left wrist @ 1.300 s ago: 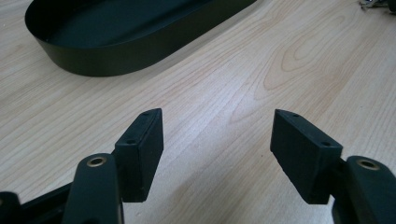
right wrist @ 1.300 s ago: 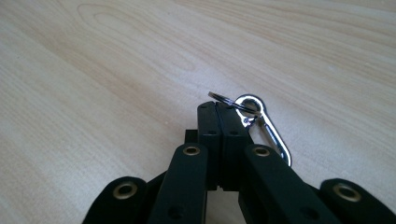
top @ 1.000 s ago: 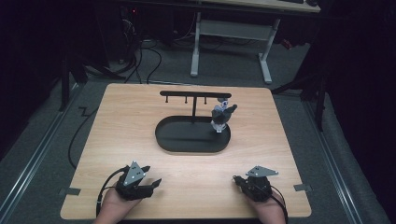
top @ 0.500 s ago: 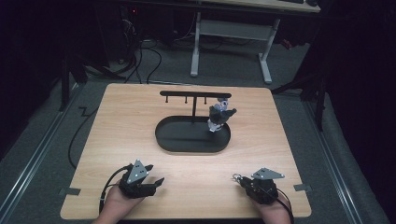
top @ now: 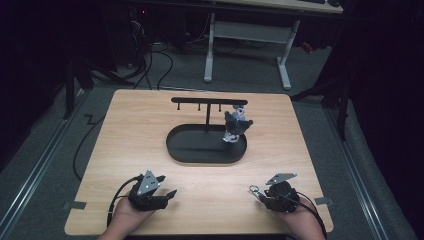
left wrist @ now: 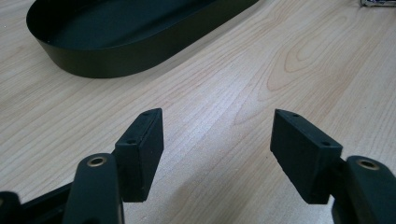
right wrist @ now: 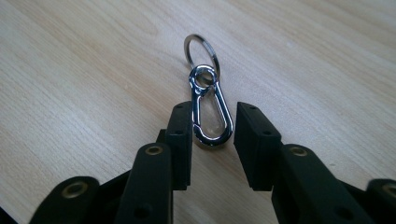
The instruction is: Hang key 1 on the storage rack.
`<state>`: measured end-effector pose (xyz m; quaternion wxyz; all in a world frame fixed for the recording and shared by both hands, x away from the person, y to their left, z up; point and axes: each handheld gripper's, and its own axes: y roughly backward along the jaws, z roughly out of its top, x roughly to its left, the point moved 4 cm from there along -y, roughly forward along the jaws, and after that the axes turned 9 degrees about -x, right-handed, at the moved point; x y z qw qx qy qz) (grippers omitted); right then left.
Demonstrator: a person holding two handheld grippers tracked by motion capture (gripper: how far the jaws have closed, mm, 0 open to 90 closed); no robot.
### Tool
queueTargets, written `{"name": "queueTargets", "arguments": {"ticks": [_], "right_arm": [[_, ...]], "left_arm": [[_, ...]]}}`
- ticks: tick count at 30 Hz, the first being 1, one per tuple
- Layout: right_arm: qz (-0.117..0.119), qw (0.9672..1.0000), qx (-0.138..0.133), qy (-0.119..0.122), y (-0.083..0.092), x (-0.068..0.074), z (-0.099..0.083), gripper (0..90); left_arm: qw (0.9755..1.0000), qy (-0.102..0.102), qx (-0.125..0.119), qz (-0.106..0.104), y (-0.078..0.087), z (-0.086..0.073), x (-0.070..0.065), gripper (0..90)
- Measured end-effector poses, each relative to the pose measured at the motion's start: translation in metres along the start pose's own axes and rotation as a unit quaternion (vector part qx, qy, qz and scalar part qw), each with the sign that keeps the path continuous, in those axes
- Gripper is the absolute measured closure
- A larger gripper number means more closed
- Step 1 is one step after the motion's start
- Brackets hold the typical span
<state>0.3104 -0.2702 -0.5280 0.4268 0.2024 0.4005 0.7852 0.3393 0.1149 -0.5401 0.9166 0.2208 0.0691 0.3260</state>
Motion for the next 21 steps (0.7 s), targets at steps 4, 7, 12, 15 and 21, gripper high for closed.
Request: {"name": "queueTargets", "arguments": {"ticks": [4,7,12,15,21], "right_arm": [[0.011,0.9997,0.018,0.007,-0.002,-0.003,0.009,67.5],[0.019,0.9994,0.027,0.008,-0.003,-0.006,0.015,66.7],[0.041,0.9977,0.053,0.001,-0.008,-0.011,0.028,64.1],[0.05,0.9969,0.061,0.0,-0.012,-0.011,0.029,63.4],[0.074,0.9942,0.076,-0.017,-0.023,-0.012,0.032,70.5]], "left_arm": [[1.0,0.001,0.002,0.0,0.0,-0.001,0.001,35.5],[1.0,0.002,0.004,0.0,0.001,-0.002,0.001,35.4],[1.0,0.003,0.006,0.002,0.001,-0.003,0.002,35.5],[1.0,0.004,0.008,0.001,0.001,-0.003,0.002,35.5],[1.0,0.004,0.009,0.002,0.0,-0.004,0.002,35.5]]}}
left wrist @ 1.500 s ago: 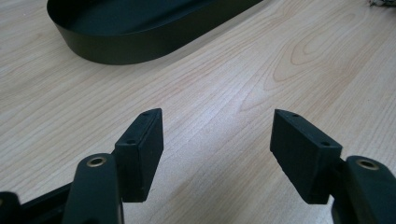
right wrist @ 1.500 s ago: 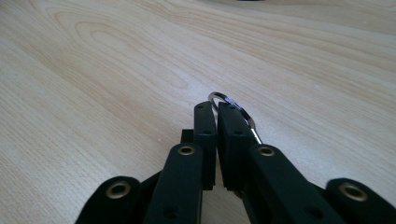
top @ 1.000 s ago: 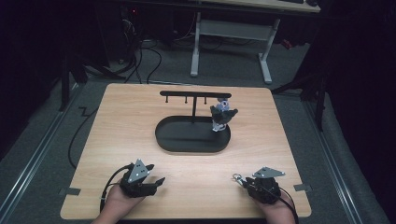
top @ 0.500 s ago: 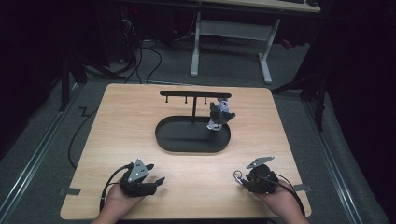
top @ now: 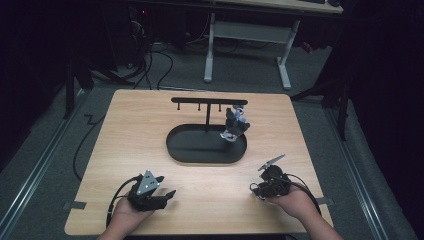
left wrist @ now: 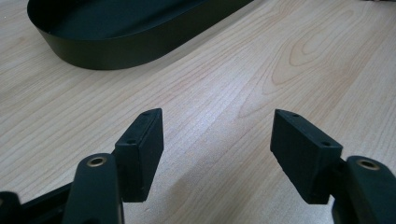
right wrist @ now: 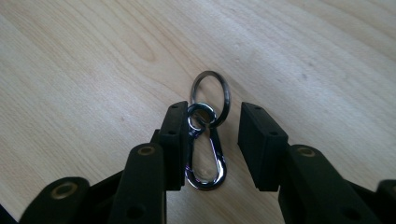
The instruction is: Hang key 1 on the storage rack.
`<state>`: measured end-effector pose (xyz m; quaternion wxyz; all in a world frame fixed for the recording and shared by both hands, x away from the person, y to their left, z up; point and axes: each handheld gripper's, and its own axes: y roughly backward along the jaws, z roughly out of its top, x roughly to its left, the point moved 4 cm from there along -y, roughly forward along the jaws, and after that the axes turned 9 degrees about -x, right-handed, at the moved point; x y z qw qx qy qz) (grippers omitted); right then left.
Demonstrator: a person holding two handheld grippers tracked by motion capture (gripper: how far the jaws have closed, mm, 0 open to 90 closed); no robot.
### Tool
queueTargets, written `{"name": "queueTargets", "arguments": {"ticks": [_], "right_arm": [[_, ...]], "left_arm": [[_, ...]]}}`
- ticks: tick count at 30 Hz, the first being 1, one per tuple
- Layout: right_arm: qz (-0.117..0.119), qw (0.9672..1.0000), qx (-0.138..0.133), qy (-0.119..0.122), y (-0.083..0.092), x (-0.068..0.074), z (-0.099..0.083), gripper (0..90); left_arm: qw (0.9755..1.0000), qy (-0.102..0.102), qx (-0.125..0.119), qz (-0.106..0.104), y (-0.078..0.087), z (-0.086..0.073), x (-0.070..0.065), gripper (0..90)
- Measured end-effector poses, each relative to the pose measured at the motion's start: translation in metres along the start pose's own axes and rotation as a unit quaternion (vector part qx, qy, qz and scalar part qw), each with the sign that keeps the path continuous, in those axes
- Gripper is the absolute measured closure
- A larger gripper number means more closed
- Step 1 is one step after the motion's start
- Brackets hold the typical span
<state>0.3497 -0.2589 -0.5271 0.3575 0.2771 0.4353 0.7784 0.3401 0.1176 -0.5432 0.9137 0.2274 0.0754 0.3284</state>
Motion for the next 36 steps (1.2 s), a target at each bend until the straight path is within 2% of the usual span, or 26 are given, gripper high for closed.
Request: {"name": "queueTargets", "arguments": {"ticks": [2,3,5,8,14,16,25,36], "right_arm": [[-0.001,1.0,-0.001,0.006,0.0,0.001,0.0,71.9],[-0.005,0.9998,-0.006,0.019,0.002,0.003,0.002,86.4],[-0.008,0.9996,-0.008,0.025,0.004,0.005,0.002,87.9],[-0.013,0.9993,-0.008,0.033,0.007,0.007,0.003,88.2],[-0.018,0.9995,-0.001,0.026,0.011,0.004,0.0,84.9],[-0.019,0.9995,0.008,0.025,0.009,0.004,-0.003,85.1],[-0.02,0.999,0.017,0.037,0.006,0.007,-0.003,89.0],[-0.018,0.9993,0.011,0.031,0.028,0.008,0.004,89.1]], "left_arm": [[1.0,0.0,0.001,0.0,0.0,0.0,0.0,35.4],[1.0,0.0,0.001,0.0,0.0,0.0,0.001,35.4],[1.0,0.0,0.002,0.0,0.0,0.0,0.001,35.4],[1.0,0.0,0.001,-0.001,-0.001,0.0,0.0,35.5],[1.0,-0.001,0.0,-0.001,0.0,0.0,0.0,35.4],[1.0,-0.001,0.001,-0.002,-0.001,0.0,0.0,35.5],[1.0,-0.001,0.0,0.0,0.0,0.0,0.0,35.5],[1.0,-0.001,-0.003,0.002,0.001,0.0,0.0,35.5]]}}
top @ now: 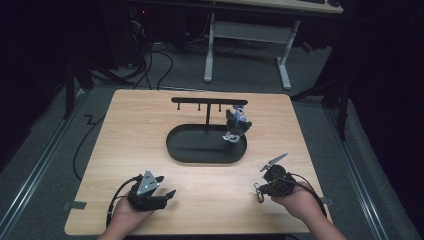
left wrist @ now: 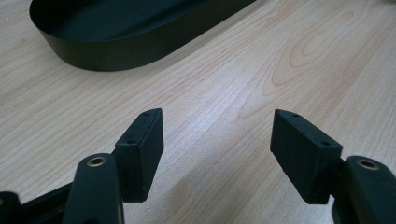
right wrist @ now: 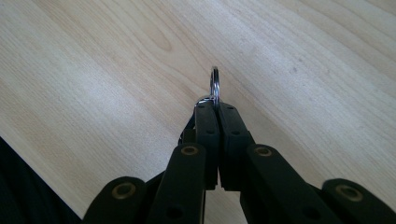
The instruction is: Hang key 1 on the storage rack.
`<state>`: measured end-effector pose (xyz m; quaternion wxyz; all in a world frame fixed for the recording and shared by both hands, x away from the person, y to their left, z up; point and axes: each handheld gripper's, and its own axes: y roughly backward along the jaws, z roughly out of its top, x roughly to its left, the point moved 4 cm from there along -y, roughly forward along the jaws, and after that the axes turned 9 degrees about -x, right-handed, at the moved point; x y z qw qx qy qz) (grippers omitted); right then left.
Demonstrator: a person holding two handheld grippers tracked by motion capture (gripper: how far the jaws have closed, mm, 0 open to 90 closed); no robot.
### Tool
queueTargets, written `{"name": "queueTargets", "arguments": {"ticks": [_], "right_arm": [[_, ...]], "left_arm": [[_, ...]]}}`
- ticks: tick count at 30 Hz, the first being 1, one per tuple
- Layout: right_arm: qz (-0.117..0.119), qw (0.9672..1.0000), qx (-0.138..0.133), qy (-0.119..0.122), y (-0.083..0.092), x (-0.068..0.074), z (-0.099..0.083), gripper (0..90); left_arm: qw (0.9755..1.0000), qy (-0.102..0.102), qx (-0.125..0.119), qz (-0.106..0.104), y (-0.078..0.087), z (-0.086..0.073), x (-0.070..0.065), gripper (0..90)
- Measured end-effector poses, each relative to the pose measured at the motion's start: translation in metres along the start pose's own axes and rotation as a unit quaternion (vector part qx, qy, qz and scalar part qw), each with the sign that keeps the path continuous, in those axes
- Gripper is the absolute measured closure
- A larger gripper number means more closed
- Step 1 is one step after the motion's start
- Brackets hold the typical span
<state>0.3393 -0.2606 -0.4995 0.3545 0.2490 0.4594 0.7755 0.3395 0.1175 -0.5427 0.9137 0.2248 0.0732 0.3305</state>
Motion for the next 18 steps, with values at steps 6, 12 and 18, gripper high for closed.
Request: {"name": "queueTargets", "arguments": {"ticks": [6,12,18], "right_arm": [[0.003,1.0,-0.004,-0.005,0.011,0.0,0.006,89.0],[0.002,1.0,-0.001,-0.001,0.02,0.0,0.015,89.1],[0.002,0.9999,0.01,0.004,0.026,0.003,0.03,89.0]], "left_arm": [[1.0,-0.001,-0.001,0.003,0.001,0.0,0.0,35.5],[1.0,0.0,-0.001,0.006,0.001,0.0,0.001,35.5],[1.0,0.001,-0.002,0.007,0.001,0.0,0.001,35.5]]}}
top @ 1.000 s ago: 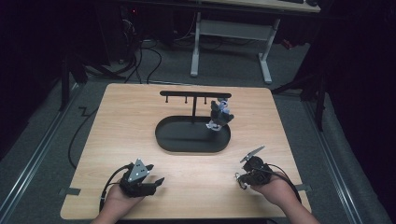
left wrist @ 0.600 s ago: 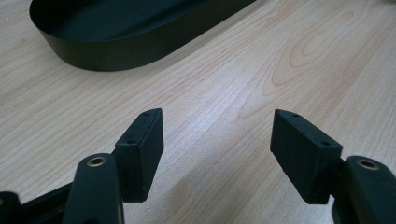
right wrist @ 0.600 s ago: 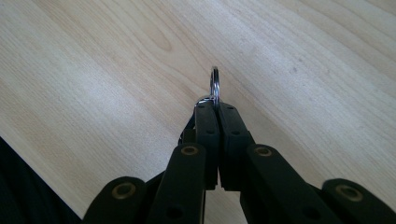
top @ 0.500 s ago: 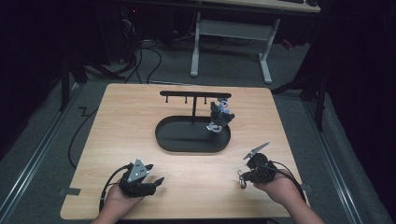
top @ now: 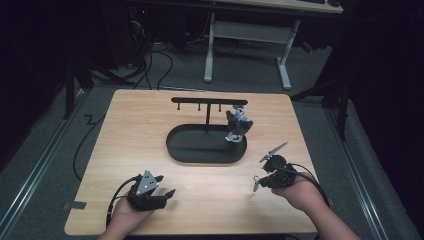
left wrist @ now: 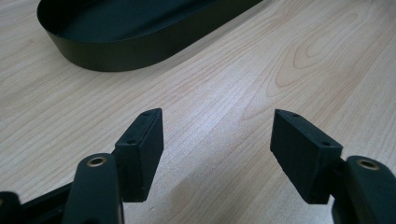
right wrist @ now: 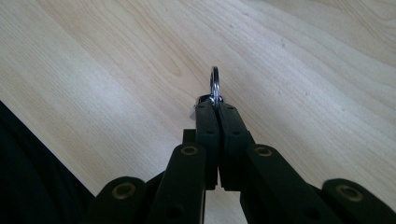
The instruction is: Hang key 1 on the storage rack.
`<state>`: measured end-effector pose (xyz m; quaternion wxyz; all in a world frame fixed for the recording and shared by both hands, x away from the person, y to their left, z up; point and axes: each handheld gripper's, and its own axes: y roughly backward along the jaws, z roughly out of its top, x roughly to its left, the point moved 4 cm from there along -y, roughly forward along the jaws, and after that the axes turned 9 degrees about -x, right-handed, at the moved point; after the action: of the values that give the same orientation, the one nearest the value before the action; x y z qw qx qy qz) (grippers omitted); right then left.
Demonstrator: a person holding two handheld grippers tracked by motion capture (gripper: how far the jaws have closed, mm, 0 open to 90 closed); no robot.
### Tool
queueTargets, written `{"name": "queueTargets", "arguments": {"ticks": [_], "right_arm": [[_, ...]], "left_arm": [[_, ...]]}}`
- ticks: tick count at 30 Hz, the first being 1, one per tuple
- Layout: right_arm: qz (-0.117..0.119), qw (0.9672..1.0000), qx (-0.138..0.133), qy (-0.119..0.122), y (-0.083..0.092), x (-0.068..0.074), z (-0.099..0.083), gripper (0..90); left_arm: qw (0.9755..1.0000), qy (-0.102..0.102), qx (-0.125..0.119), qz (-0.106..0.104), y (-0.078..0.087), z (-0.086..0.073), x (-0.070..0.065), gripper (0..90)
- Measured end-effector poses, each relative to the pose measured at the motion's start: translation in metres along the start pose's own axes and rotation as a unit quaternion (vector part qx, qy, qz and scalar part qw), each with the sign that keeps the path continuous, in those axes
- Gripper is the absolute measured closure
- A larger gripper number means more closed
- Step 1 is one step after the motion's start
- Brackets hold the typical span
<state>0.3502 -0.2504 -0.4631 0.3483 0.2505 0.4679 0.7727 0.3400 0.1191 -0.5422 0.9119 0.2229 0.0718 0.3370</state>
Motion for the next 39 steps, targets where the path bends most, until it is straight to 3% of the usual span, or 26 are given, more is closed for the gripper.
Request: {"name": "queueTargets", "arguments": {"ticks": [10,18,31,39], "right_arm": [[0.017,0.9998,0.003,0.004,0.003,0.005,0.025,89.0],[0.028,0.9995,-0.012,0.004,0.008,0.005,0.051,89.0],[0.017,0.9993,-0.032,0.007,0.015,-0.001,0.088,89.0],[0.012,0.9994,-0.031,0.014,0.015,0.002,0.109,89.1]], "left_arm": [[1.0,0.001,-0.002,-0.002,0.001,0.0,0.001,35.5],[1.0,0.004,0.002,-0.002,0.001,-0.001,0.002,35.5],[1.0,0.006,-0.004,-0.002,0.003,-0.003,0.005,35.5],[0.9999,0.009,-0.009,0.0,0.006,-0.002,0.007,35.5]]}}
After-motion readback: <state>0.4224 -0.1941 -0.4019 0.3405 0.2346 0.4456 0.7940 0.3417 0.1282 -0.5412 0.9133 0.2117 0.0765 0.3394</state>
